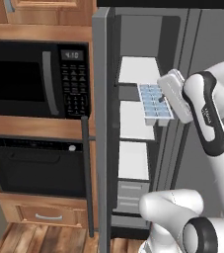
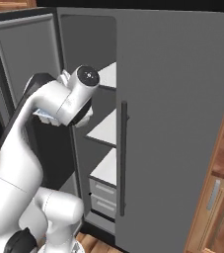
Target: The ice cube tray has been filled with water. Take the tray and place it in the freezer to make ice. Close the freezer door after placing the tray.
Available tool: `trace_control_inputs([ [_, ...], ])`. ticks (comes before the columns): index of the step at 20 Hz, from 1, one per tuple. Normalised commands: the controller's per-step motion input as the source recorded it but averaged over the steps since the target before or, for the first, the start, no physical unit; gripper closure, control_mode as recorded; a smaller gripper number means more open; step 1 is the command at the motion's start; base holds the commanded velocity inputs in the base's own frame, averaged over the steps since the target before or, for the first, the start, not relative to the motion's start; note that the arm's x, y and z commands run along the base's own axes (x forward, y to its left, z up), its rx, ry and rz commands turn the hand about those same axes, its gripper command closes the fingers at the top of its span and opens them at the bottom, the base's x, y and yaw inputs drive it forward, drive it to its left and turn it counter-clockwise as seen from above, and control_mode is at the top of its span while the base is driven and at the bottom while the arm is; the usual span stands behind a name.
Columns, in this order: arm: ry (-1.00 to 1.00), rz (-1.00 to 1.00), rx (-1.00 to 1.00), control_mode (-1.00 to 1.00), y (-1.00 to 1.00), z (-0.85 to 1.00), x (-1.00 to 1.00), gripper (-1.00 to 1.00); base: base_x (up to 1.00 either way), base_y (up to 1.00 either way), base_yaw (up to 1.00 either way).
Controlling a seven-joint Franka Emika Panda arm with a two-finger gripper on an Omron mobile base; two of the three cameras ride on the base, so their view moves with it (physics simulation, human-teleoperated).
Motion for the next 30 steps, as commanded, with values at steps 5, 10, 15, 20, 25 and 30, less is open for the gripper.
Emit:
trace_control_inputs([
  [5, 0.0, -0.12, -0.03, -1.0, 0.0, 0.41, 0.0, 1.0, 0.0, 0.0, 0.0],
  [10, 0.01, -0.14, -0.01, -1.0, 0.0, 0.2, 0.05, 1.0, 0.0, 0.0, 0.0],
  [15, 0.0, -0.13, 0.0, -1.0, -0.06, 0.05, 0.16, 1.0, 0.0, 0.0, 0.0],
  [20, 0.0, -0.09, 0.0, -1.0, -0.2, 0.01, 0.22, 1.0, 0.0, 0.0, 0.0],
  [25, 0.0, -0.02, 0.0, -1.0, -0.13, 0.0, 0.32, 1.0, 0.0, 0.0, 0.0],
  [30, 0.0, 0.0, 0.0, -1.0, 0.0, 0.0, 0.46, 1.0, 0.0, 0.0, 0.0],
])
